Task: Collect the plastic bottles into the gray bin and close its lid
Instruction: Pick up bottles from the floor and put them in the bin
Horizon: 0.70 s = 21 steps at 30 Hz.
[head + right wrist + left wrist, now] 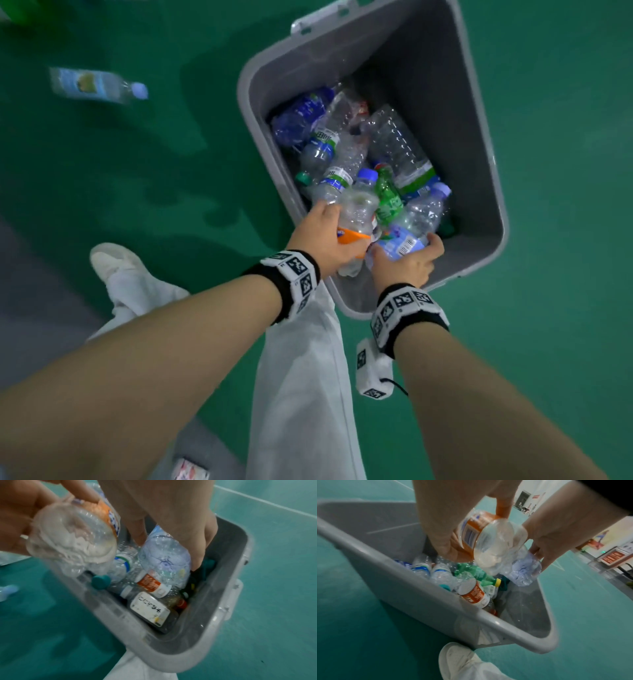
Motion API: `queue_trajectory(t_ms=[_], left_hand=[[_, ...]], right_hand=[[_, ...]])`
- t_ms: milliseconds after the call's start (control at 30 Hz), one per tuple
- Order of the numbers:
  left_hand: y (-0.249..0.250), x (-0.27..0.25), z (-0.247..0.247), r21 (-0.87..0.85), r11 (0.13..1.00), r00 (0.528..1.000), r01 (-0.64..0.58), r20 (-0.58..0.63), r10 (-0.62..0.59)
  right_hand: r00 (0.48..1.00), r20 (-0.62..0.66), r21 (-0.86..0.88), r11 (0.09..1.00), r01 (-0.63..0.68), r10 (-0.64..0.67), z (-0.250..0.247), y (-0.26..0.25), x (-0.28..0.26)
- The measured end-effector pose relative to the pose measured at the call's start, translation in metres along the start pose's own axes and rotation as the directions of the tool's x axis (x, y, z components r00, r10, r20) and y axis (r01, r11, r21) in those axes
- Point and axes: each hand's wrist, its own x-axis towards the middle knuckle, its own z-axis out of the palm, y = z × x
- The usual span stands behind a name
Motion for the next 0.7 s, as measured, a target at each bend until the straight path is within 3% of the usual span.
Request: queue_trajectory(t_ms=[167,300,567,700], left_hand=[[0.019,0.024,0.051,0.174,0.981,0.989,0.092,0.099,-0.11],[0.022,0.039,0.083,0.242,0.95,0.965,0.197,0.122,-0.232],[0.026,0.053,0.109,0.338,0.911,0.937,0.234,0.171,-0.304],[0.029,0.05,0.106,0.358,0.915,0.94,0.184,0.209,-0.271]], right_hand=[[0.988,0.006,-0.029,0.987,-0.156,0.156,-0.018,0.031,0.046],[0.981,0.04,-0.043,0.981,-0.188,0.189,-0.016,0.042,0.069],[0.972,0.115,-0.051,0.979,-0.198,0.203,-0.001,0.048,0.093],[0.966,0.16,-0.118,0.975,-0.186,0.203,-0.002,0.048,0.094]])
